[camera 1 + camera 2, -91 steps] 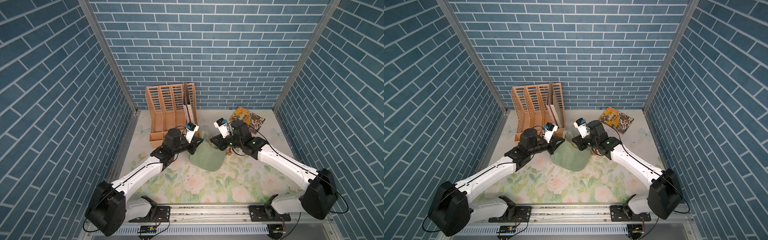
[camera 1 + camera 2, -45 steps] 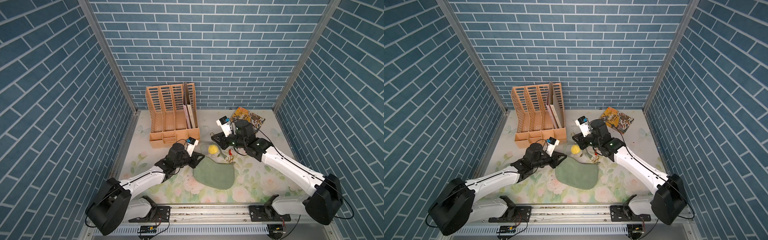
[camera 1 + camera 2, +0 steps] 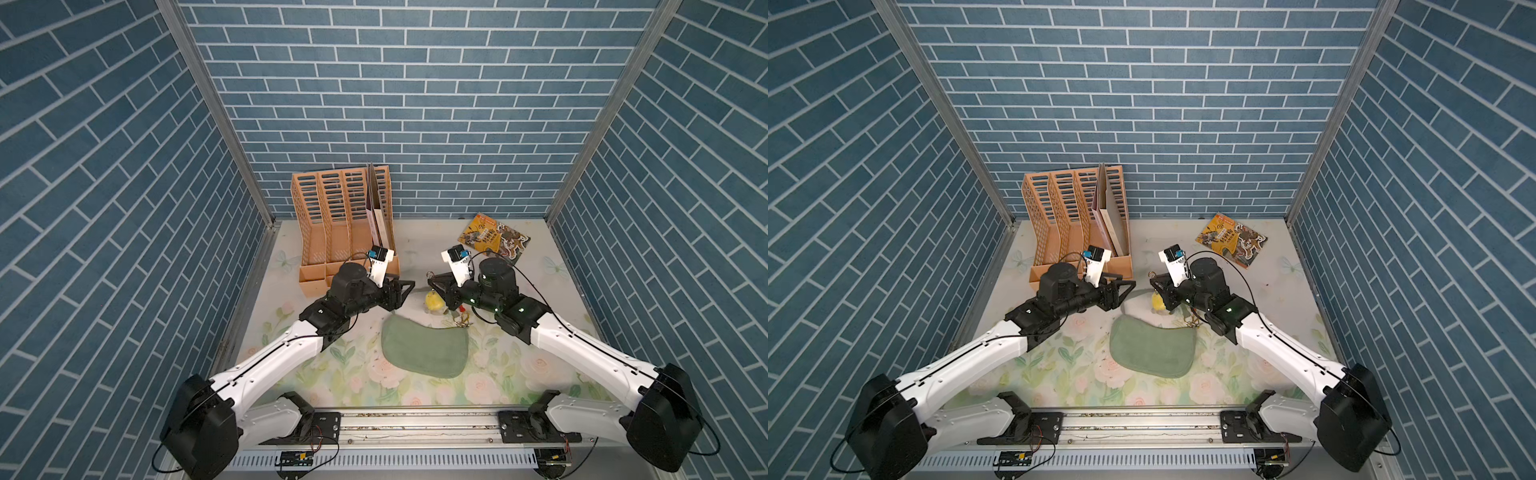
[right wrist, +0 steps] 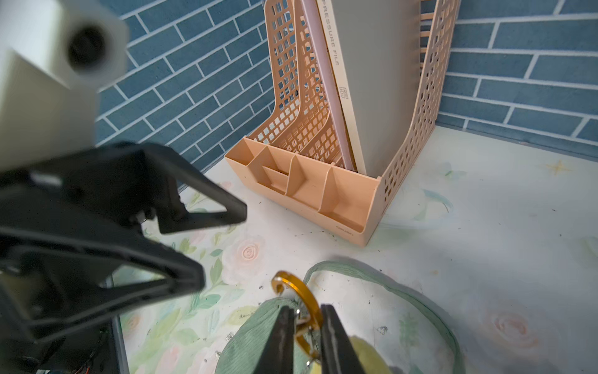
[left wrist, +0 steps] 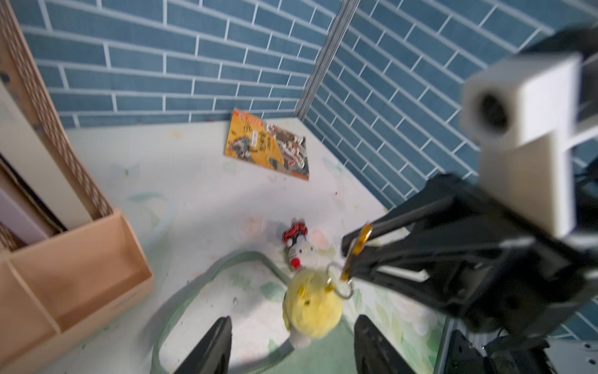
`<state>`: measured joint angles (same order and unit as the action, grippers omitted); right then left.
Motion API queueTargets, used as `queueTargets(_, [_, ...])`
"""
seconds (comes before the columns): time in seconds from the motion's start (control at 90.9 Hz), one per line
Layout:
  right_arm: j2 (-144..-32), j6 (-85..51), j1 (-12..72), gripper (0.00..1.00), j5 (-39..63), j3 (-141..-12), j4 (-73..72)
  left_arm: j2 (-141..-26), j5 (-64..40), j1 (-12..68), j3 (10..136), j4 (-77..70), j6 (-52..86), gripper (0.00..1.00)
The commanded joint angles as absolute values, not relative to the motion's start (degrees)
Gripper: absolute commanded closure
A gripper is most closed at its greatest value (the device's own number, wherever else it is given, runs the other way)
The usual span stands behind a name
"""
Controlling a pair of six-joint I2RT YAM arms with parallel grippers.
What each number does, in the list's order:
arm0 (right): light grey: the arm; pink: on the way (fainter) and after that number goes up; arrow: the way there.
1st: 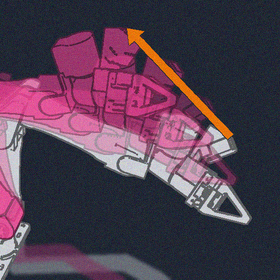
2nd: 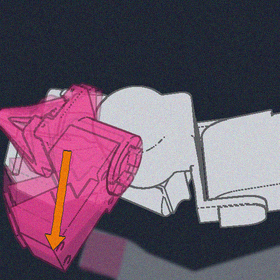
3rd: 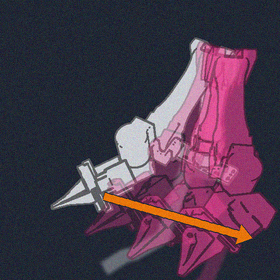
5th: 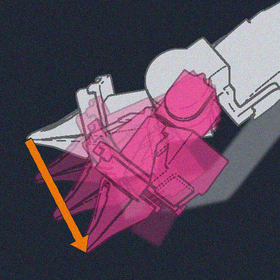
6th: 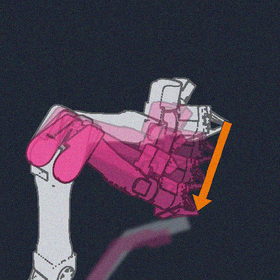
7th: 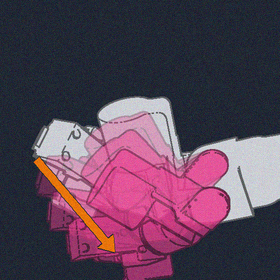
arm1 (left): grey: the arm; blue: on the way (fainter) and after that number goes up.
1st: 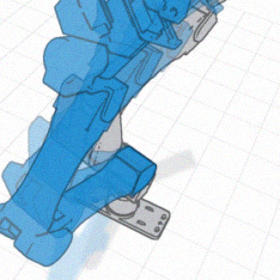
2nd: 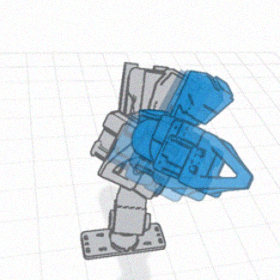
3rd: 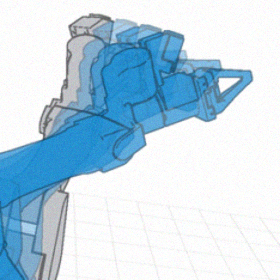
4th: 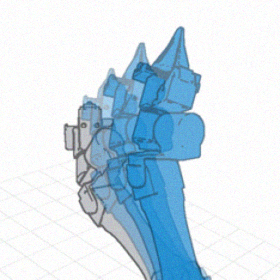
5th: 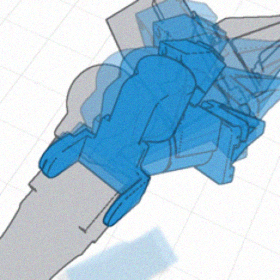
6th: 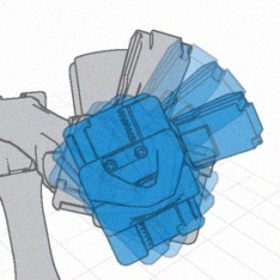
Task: Remove the decoration from the bag
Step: Place the bag at the center of the board, then place the decoration item at the center of the board.
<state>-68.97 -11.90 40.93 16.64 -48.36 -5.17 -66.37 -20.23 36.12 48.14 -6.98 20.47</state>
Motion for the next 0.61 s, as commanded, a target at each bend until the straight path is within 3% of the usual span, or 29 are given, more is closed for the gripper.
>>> queueTargets(0.0, [-68.12,-9.05,42.17,0.81,16.74,-47.82,-9.92,-66.95,-25.88,35.95,52.98,-3.02,19.34,0.38])
queueTargets(0.231, [-68.72,-7.60,43.88,0.81,18.15,-48.63,-9.46,-73.32,-31.54,35.91,59.99,6.74,12.42,0.44])
queueTargets(0.594, [-70.09,-6.46,44.73,0.81,20.03,-50.04,-8.58,-74.97,-33.52,34.10,60.80,8.10,10.85,0.59])
